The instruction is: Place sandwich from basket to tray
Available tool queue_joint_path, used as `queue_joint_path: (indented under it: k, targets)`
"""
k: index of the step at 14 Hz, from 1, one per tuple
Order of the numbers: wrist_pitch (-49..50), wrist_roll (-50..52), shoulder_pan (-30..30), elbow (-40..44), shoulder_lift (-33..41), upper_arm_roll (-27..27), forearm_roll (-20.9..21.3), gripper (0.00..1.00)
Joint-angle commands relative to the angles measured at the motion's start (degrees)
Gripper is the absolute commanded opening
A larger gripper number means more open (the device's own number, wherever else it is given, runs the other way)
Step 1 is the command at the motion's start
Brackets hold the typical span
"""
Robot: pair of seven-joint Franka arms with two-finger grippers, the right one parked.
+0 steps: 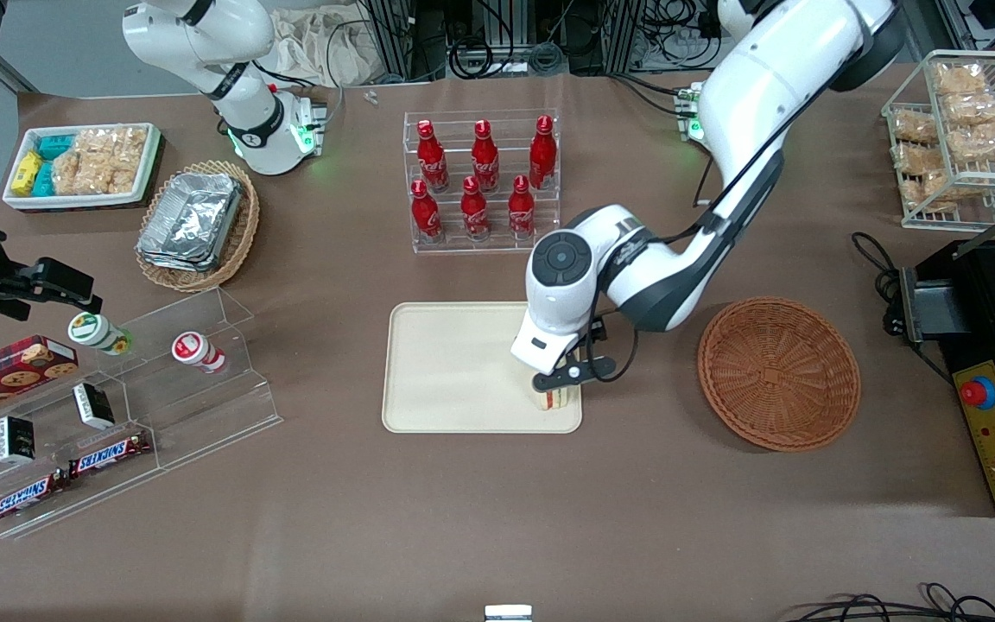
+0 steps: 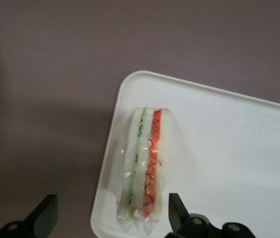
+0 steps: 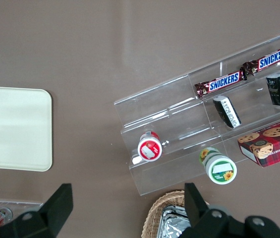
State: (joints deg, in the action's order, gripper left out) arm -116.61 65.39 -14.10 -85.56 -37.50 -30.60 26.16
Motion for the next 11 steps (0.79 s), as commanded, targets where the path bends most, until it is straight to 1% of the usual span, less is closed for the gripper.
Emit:
queue_joint_path:
  k: [1,2,5,7,8,10,11]
  targets:
    - [2.7,0.09,2.75,-1.8,6.37,0.1,-4.08,1.0]
    - [4.01,-1.04,3.72,-1.89,8.04,-0.08,-4.71,1.0]
    - [6.91,-5.69,6.79,-1.8,12.96,-0.08,-10.84,1.0]
    - [10.5,-9.56,8.82,-1.72,15.34,-0.08,-13.93,1.0]
    - [12.26,-11.32,9.7,-1.8,16.05,-0.08,-14.72,1.0]
    - [13.24,-12.74,11.89,-2.33,17.28,-0.08,-14.82,1.0]
    - [13.33,-13.96,13.12,-3.29,19.03,-0.08,-15.69,1.0]
